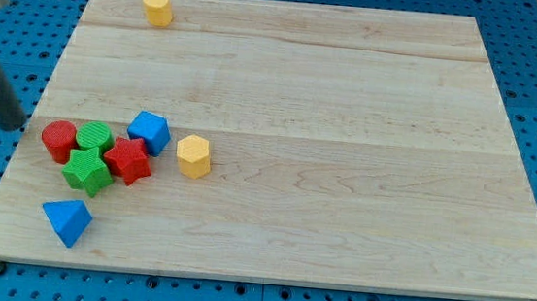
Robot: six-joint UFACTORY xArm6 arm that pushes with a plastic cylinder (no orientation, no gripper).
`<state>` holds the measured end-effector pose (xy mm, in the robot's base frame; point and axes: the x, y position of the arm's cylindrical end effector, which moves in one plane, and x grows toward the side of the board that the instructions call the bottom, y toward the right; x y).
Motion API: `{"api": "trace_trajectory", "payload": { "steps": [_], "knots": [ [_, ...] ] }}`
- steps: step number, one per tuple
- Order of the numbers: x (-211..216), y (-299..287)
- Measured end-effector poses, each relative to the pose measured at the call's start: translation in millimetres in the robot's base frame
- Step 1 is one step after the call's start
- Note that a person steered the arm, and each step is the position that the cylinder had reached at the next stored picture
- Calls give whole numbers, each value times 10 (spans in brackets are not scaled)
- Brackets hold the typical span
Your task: Move the green circle towards the top side of the board
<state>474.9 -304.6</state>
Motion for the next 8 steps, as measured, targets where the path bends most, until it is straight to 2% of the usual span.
{"api": "trace_trajectory", "payload": {
  "steps": [1,5,6,8],
  "knots": [
    [395,-3],
    [427,301],
    [296,444],
    [212,1455]
  ]
}}
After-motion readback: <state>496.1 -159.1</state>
